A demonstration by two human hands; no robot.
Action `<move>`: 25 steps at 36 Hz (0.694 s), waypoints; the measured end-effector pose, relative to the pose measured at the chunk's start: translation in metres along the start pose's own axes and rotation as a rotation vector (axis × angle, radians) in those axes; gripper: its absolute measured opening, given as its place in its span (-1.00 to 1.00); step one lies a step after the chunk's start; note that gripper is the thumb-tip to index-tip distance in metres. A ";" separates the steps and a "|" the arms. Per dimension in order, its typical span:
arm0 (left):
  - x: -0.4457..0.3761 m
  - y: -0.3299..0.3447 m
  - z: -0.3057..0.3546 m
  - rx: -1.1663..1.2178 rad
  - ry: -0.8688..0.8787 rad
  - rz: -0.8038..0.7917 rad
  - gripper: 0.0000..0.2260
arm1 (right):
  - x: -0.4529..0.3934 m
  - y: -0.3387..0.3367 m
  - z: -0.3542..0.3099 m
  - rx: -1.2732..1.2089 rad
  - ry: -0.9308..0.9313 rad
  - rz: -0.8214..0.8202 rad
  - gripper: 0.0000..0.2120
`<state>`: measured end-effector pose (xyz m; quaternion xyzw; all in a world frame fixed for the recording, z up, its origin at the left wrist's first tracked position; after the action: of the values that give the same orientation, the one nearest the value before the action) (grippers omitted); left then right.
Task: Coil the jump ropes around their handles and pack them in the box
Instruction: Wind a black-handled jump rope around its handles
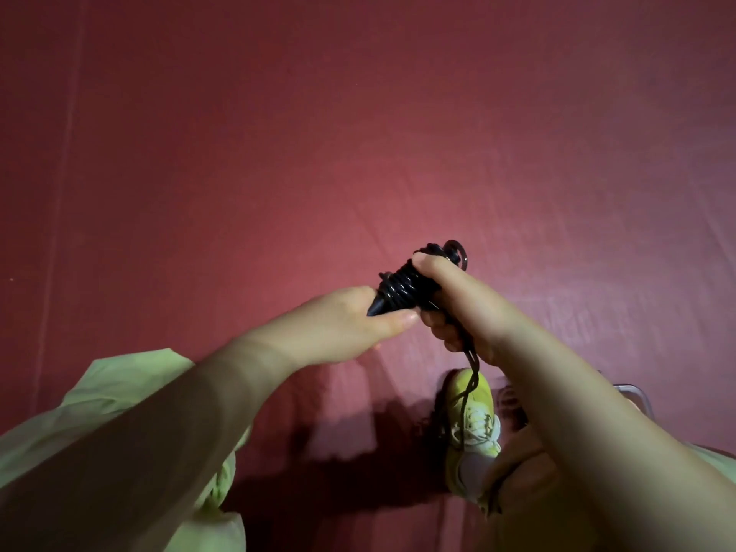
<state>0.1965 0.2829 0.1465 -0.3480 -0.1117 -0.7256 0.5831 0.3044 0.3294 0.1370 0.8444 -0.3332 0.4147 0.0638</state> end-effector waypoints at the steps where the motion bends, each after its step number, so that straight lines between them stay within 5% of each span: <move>1: 0.001 0.008 0.000 0.168 -0.020 -0.083 -0.49 | 0.000 0.001 -0.003 -0.019 -0.035 -0.001 -0.54; 6: 0.018 0.039 0.016 0.777 -0.078 -0.466 -0.49 | 0.007 0.002 -0.028 -0.281 -0.220 -0.057 -0.67; 9: 0.020 0.049 0.017 0.968 -0.108 -0.470 -0.46 | 0.009 -0.001 -0.034 -0.299 -0.253 -0.041 -0.64; 17: 0.010 0.043 0.011 0.908 -0.130 -0.273 -0.62 | 0.008 -0.008 -0.027 0.000 -0.161 0.165 -0.47; 25: 0.000 0.028 -0.004 0.623 -0.136 -0.056 -0.66 | 0.003 0.004 -0.013 0.035 -0.039 0.080 -0.44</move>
<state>0.2206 0.2722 0.1368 -0.1972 -0.3767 -0.6474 0.6325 0.2952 0.3294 0.1470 0.8393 -0.3603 0.4063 0.0259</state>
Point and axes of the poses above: each hand's wrist, its own x-axis away from the middle knuckle, its own y-axis out of the palm, z = x × y, the point moved 10 cm from there along -x, towards the middle knuckle, and after that the axes turned 11 degrees about x, right-handed, at the moved point
